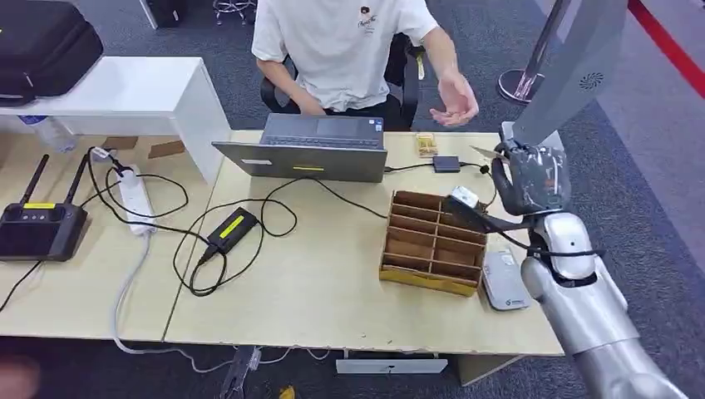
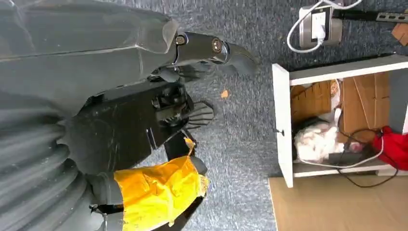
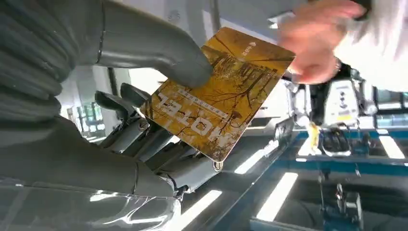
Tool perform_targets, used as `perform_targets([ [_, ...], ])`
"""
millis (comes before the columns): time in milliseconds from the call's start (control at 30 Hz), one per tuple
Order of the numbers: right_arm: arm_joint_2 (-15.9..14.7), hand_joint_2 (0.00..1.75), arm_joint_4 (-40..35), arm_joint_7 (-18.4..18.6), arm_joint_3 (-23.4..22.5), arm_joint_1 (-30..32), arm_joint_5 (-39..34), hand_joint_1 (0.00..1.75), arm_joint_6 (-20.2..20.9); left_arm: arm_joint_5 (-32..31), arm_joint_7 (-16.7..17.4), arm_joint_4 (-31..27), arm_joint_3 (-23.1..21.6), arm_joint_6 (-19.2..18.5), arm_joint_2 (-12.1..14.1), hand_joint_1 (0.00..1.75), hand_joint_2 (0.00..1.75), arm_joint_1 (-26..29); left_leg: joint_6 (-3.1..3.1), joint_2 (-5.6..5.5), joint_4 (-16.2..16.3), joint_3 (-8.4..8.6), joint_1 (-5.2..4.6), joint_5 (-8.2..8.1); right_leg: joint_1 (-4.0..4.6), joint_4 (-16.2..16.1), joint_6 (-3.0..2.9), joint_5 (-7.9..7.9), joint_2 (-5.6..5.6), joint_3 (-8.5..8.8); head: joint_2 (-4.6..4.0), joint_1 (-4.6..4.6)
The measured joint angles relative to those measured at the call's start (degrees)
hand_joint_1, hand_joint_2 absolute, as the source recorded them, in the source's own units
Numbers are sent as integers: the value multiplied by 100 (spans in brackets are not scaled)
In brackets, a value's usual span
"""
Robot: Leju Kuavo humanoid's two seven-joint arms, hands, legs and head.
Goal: Pass the card to the sensor for recognition and then transmit it.
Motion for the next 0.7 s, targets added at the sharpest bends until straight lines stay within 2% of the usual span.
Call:
perform_targets([
  [100,226,175,81,180,316,-573,129,175,241,-101,33,68,9,-13,-29,0,175,-63,2,-22,0,-3,0,20,1,-1,2,2,-19,0,0,-2],
  [267,622,175,315,368,797,-1136,278,175,407,-278,98,177,13,-50,-114,0,175,-139,-1,-57,0,-17,7,45,-1,-1,14,15,-49,0,0,0],
  [533,1181,175,923,512,1413,-1581,422,175,401,-442,170,302,15,-61,-234,0,175,-220,15,-65,2,-23,6,66,-3,-8,23,35,-58,-3,0,0],
  [567,1207,175,964,510,1452,-1581,422,0,387,-440,170,302,15,-61,-243,0,175,-223,15,-68,2,-25,5,69,-4,-8,25,38,-60,-3,0,2],
  [700,1255,175,1075,486,1561,-1580,413,0,337,-361,134,313,39,-66,-300,0,175,-224,17,-71,4,-30,5,71,-5,-11,27,46,-62,-5,0,2],
])
